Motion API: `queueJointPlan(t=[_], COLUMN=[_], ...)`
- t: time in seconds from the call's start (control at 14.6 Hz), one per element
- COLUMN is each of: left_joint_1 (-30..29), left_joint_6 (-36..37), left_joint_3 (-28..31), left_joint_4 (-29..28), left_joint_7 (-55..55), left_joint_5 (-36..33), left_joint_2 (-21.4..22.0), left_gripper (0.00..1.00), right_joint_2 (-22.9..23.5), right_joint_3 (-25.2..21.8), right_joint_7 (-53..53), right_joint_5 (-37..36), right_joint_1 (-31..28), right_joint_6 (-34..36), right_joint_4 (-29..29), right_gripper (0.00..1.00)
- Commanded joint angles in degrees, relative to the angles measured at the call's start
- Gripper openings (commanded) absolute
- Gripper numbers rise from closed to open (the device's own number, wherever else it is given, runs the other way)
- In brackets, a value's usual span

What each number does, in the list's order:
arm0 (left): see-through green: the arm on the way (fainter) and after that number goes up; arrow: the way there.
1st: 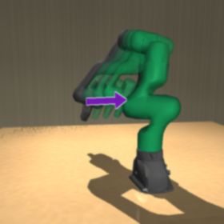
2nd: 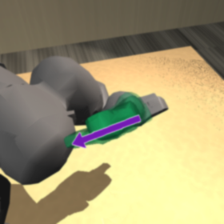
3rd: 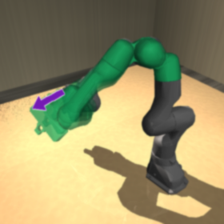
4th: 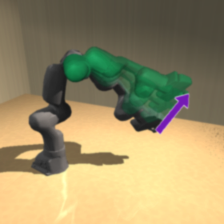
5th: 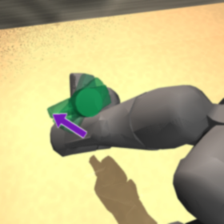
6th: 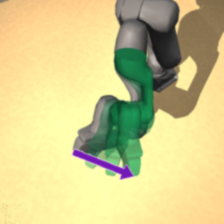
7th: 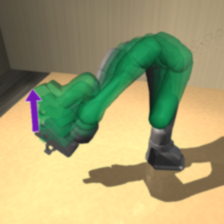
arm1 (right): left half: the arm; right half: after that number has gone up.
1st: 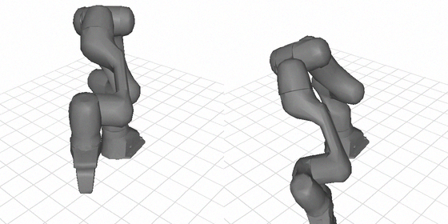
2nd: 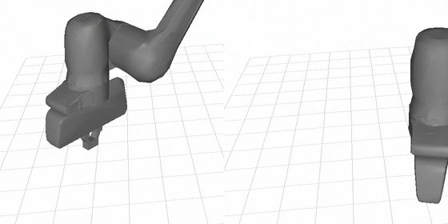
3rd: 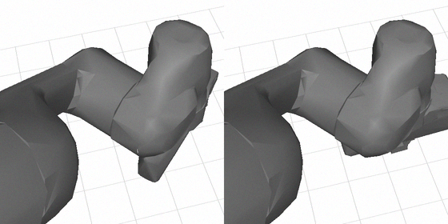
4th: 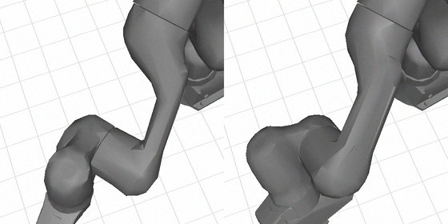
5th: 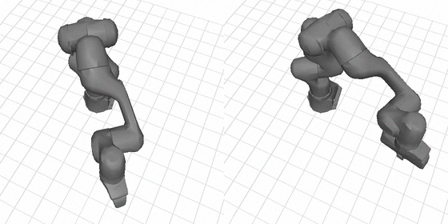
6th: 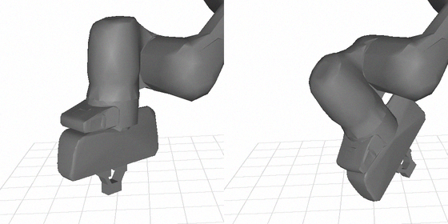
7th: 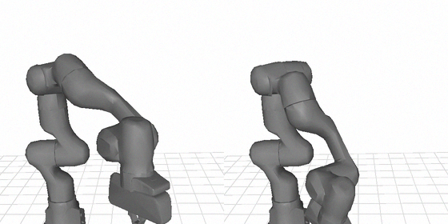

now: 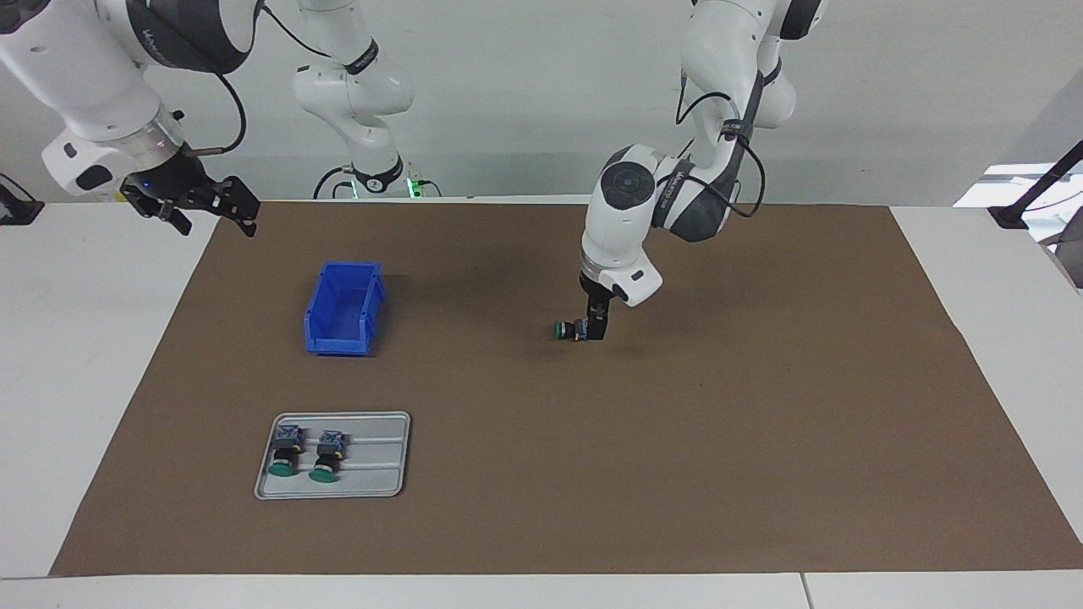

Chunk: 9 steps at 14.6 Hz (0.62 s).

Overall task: Place and press button with both arms
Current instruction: 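Lower the left gripper over the green-capped button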

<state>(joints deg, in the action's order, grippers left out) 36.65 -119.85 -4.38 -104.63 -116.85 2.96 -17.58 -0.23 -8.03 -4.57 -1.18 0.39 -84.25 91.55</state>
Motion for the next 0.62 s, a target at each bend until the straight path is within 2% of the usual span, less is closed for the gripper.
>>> queueJointPlan(t=[0.0, 0.21, 0.55], left_joint_1=[1.6, 2.2, 3.3], left_joint_6=[-1.7, -6.1, -7.4], left_joint_3=[0.8, 0.8, 0.8], left_joint_4=[0.0, -0.3, -0.3], left_joint_7=[-4.2, -5.6, -7.9], left_joint_5=[-0.9, -1.0, -1.0], left_joint_2=[-1.0, -2.5, -4.6], left_gripper=[1.00, 1.00, 1.00], right_joint_2=[-1.5, -1.5, -1.5], right_joint_3=[-0.3, -0.1, 0.0], right_joint_7=[-0.9, -1.0, -1.0], right_joint_5=[-0.6, -0.4, 0.0], right_joint_1=[-0.2, 0.3, 0.3], right_joint_6=[0.1, 0.2, 0.2], right_joint_4=[1.6, 1.7, 1.7], right_gripper=[0.99, 0.99, 0.99])
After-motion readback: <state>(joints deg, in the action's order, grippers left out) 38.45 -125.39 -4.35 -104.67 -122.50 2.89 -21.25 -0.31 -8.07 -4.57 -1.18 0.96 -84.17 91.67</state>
